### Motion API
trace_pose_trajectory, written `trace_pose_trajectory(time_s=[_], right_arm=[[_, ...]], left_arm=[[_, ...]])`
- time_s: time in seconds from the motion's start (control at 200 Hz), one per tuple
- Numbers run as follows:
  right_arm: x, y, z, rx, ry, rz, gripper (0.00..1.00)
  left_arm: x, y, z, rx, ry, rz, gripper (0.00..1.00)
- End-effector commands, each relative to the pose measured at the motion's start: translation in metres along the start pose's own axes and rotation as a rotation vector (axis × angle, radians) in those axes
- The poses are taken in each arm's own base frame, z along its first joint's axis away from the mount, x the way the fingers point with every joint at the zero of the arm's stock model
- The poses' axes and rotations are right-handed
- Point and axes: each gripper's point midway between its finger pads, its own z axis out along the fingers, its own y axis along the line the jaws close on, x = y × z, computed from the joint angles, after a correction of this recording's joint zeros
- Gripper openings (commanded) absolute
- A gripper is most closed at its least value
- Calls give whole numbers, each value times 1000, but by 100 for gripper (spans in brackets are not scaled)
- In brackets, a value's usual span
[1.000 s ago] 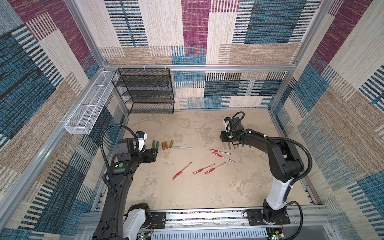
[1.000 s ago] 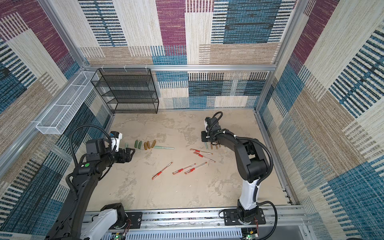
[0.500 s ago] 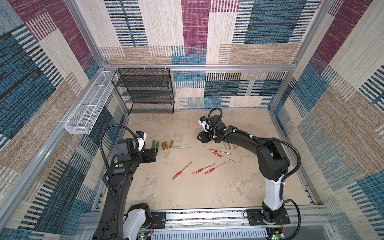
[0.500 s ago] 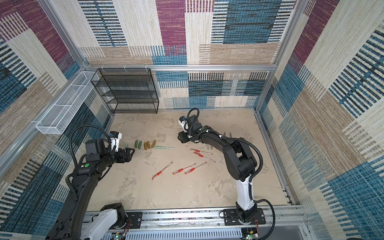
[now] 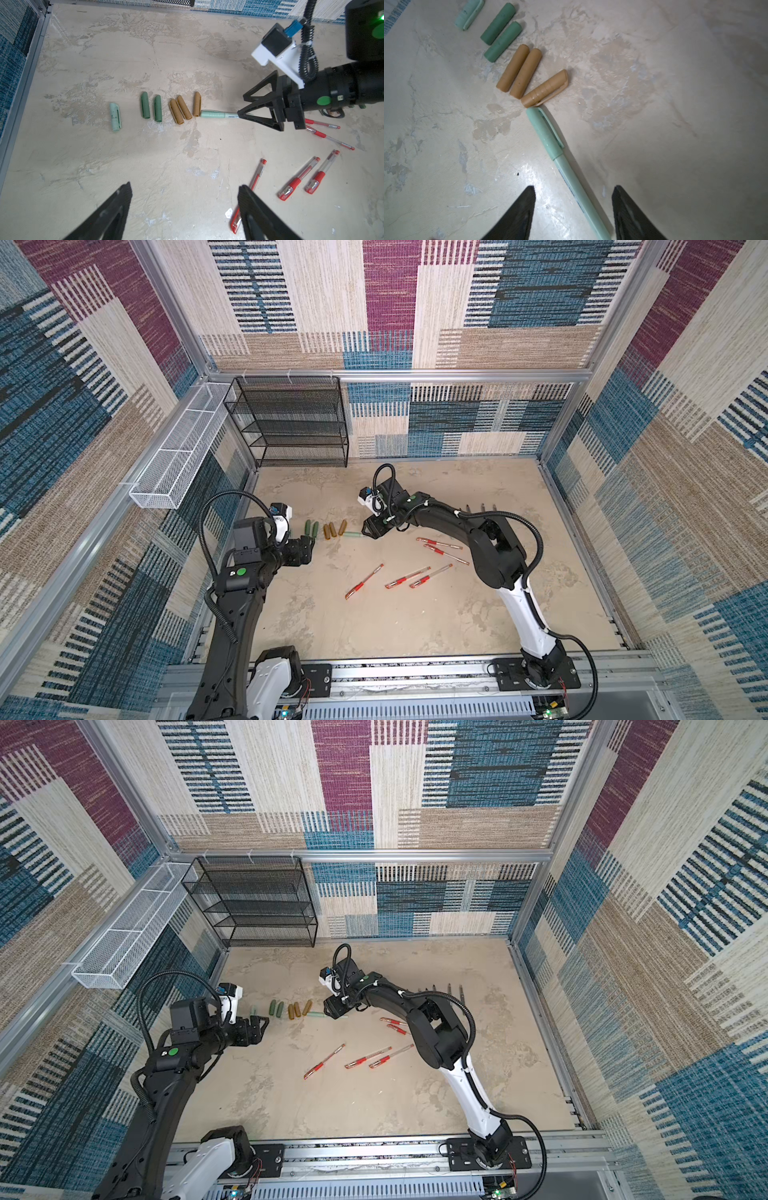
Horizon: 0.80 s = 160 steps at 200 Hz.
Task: Open the pen caps
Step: 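Move the right gripper to the light-green pen lying by the caps and grasp it, then raise the light-green pen toward the left gripper while the left gripper reaches its cap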
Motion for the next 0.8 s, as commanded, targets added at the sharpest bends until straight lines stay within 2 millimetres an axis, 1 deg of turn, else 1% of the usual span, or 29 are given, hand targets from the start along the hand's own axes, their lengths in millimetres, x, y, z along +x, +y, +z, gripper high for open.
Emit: trace_pose_trajectory(time_s=[0.0, 0.14, 0.225, 0.286, 0.361, 0.411, 0.516, 0.596, 0.686, 0.796], right_arm=[[5, 1, 12, -5, 46, -11, 60], [10, -1, 20, 6, 73, -32, 59], [18, -2, 26, 13, 104, -32, 57], [26, 0, 26, 22, 134, -42, 55], [37, 2, 23, 30, 153, -62, 50], [43, 2, 21, 36, 162, -65, 47], [57, 1, 16, 53, 206, -58, 37], [64, 3, 10, 72, 211, -69, 31], [68, 3, 7, 88, 214, -58, 19], [76, 1, 5, 102, 240, -29, 15]], left_arm=[[-3, 2, 1, -6, -12, -2, 84], [-5, 1, 1, -4, -16, -5, 84], [-3, 1, 2, 0, -10, -2, 84], [-3, 2, 2, -7, -6, -5, 84], [-5, 1, 1, -6, -15, -2, 84], [-3, 0, 2, 1, -13, 0, 84], [-2, 0, 4, 0, -5, -4, 84], [-4, 0, 3, 0, -9, -5, 84], [-3, -2, 4, 9, -9, -2, 84], [-5, -2, 3, 5, -11, -6, 84]])
